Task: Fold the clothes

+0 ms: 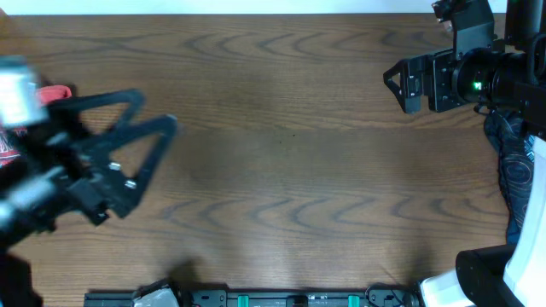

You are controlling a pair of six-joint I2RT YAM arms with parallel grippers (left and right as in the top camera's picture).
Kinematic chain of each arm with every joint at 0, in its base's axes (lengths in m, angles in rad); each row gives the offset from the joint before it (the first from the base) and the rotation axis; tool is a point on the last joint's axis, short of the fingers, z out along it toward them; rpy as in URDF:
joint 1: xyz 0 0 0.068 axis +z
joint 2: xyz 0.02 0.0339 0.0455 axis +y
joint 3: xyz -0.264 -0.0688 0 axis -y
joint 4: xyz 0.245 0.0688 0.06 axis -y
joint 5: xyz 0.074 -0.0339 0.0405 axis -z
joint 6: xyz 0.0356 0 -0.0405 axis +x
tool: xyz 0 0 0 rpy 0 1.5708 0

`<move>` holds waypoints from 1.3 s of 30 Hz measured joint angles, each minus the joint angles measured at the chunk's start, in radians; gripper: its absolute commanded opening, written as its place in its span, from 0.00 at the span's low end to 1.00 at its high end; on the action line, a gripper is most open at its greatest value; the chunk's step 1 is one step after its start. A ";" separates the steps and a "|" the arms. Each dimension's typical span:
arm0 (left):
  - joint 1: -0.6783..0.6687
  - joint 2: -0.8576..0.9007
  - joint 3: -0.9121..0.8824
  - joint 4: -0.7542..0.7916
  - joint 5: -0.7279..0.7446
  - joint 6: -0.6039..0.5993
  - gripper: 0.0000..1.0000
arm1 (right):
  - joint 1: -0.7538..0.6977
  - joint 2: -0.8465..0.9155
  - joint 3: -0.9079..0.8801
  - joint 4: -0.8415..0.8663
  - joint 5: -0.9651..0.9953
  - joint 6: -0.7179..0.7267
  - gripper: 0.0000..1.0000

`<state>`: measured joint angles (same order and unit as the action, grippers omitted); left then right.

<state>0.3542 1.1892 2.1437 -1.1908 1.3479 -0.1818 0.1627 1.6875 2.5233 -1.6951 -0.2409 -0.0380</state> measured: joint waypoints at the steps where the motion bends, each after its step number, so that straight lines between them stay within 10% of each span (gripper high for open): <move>1: -0.074 0.019 0.000 -0.036 -0.025 0.028 0.83 | 0.000 0.000 0.000 0.000 0.000 0.000 0.99; 8: -0.293 0.081 -0.006 -0.172 -0.327 0.160 1.00 | 0.000 0.000 0.000 0.000 0.003 0.000 0.99; 20: -0.330 0.046 -0.006 -0.166 -1.003 0.195 0.98 | 0.000 0.000 0.000 0.000 0.003 0.000 0.99; 39: -0.330 0.035 -0.006 -0.236 -1.124 0.197 0.98 | 0.000 0.000 0.000 0.000 0.003 -0.001 0.99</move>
<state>0.0242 1.2247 2.1380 -1.4265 0.2241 0.0154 0.1627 1.6875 2.5233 -1.6951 -0.2379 -0.0387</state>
